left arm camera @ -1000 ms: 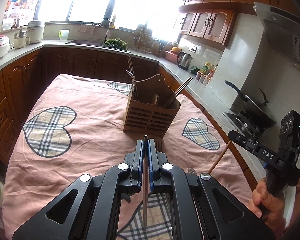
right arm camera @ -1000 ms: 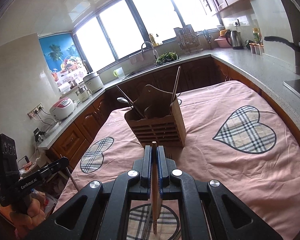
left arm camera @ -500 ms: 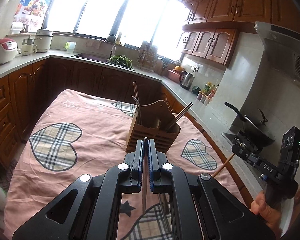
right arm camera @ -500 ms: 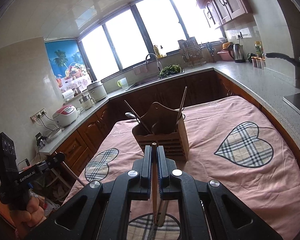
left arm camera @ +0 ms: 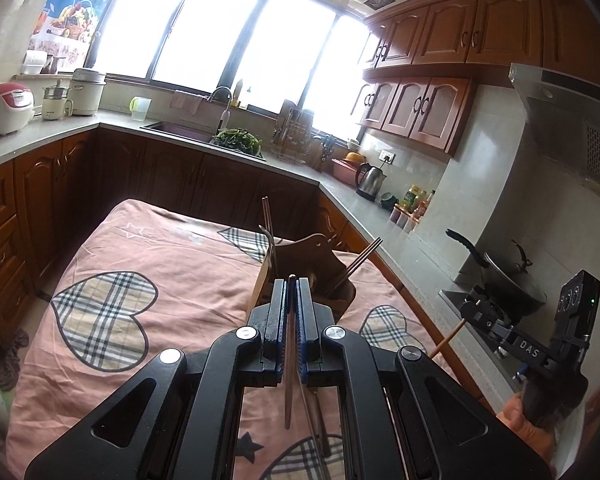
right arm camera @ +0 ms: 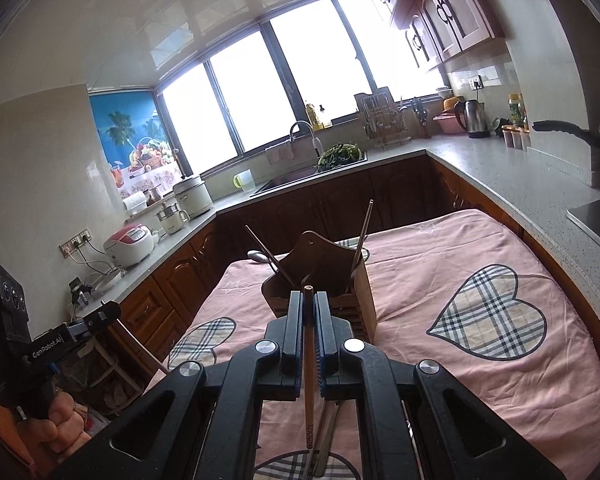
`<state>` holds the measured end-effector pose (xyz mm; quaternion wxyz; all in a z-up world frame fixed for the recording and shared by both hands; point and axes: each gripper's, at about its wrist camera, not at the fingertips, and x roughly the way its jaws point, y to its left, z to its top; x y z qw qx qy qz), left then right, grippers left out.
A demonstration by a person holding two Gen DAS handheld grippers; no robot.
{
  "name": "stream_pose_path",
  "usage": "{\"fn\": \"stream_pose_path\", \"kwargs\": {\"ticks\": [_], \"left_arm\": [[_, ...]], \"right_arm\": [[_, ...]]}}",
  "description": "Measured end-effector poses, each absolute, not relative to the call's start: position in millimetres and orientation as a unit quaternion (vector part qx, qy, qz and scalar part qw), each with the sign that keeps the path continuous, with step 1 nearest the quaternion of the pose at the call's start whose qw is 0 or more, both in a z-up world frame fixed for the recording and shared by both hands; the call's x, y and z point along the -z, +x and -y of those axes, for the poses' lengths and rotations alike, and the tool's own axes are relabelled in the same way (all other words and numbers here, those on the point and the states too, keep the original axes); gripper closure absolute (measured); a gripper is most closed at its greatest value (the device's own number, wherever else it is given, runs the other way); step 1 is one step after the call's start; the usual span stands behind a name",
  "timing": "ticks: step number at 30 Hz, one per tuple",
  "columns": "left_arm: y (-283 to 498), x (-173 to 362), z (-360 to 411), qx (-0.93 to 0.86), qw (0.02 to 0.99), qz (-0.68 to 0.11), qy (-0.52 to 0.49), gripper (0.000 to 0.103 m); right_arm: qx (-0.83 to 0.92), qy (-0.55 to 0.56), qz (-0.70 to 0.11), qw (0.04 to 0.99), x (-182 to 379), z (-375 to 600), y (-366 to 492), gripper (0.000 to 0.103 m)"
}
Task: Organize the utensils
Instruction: 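Lift both held chopsticks and carry them over the wooden holder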
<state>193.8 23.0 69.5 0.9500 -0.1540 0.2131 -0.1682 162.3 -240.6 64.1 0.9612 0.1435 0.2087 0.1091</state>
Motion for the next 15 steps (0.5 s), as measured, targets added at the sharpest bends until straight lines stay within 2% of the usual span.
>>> {"fn": "stream_pose_path", "kwargs": {"ticks": [15], "left_arm": [[225,-87,-25,0.164,0.954,-0.194,-0.161,0.099]], "right_arm": [[-0.105,0.143,-0.179,0.968,-84,248,187,0.098]]}}
